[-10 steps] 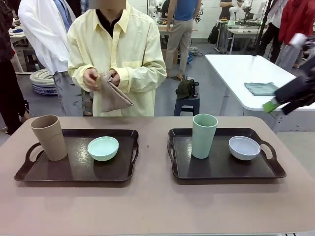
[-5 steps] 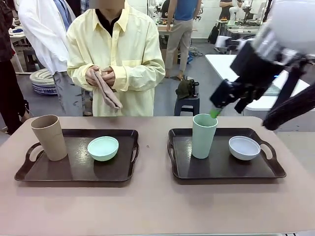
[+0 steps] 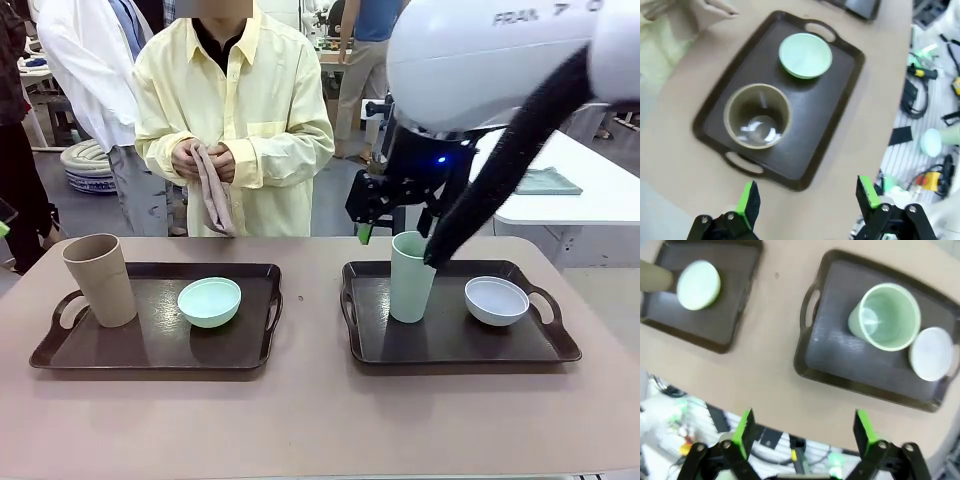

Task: Set up a tray with a mat and arrange the tableware.
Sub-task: Pick up the Picnic Bowl and Reusable plastic cup from the Handle tray in front of the human's position and hold them in the air.

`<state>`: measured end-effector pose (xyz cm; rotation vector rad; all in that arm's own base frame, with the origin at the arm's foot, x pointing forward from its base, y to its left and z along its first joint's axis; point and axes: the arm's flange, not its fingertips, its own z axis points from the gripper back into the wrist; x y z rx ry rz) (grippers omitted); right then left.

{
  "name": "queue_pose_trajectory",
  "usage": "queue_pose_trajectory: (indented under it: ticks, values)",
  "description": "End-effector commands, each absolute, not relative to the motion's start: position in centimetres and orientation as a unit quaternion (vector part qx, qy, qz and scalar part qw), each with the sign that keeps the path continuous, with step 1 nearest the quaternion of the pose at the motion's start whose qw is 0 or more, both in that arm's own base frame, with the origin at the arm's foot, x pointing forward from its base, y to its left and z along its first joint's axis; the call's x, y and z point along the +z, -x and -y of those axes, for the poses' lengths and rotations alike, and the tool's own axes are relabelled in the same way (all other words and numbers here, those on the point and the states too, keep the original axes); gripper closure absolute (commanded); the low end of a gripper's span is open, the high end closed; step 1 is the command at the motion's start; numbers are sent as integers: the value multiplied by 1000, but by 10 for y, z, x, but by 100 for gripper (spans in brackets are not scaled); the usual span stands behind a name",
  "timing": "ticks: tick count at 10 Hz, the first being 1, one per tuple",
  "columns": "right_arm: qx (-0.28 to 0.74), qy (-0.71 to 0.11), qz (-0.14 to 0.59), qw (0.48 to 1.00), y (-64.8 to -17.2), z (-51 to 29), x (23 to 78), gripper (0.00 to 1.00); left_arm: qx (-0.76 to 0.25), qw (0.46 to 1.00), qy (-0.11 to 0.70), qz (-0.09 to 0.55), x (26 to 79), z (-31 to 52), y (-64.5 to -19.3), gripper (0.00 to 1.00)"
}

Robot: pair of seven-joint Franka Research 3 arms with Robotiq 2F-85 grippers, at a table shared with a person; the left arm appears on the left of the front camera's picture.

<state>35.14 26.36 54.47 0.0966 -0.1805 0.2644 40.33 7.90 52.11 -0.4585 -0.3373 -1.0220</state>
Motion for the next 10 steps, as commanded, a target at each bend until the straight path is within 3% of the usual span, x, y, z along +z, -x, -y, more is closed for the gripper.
queue_pose_trajectory:
  ticks: [1,2,7,10]
  values:
    - [142,-93,80,982,-356,-247,552,0,-464,826,287,142,530,-84,-407,0]
    - [132,-48,90,986,-351,-264,545,0,-482,834,216,159,521,-79,-403,0]
    - [137,-58,86,985,-354,-265,546,0,-476,835,230,154,525,-80,-407,0]
    - [214,-46,70,973,-380,-353,536,0,-639,716,217,177,523,-82,-427,0]
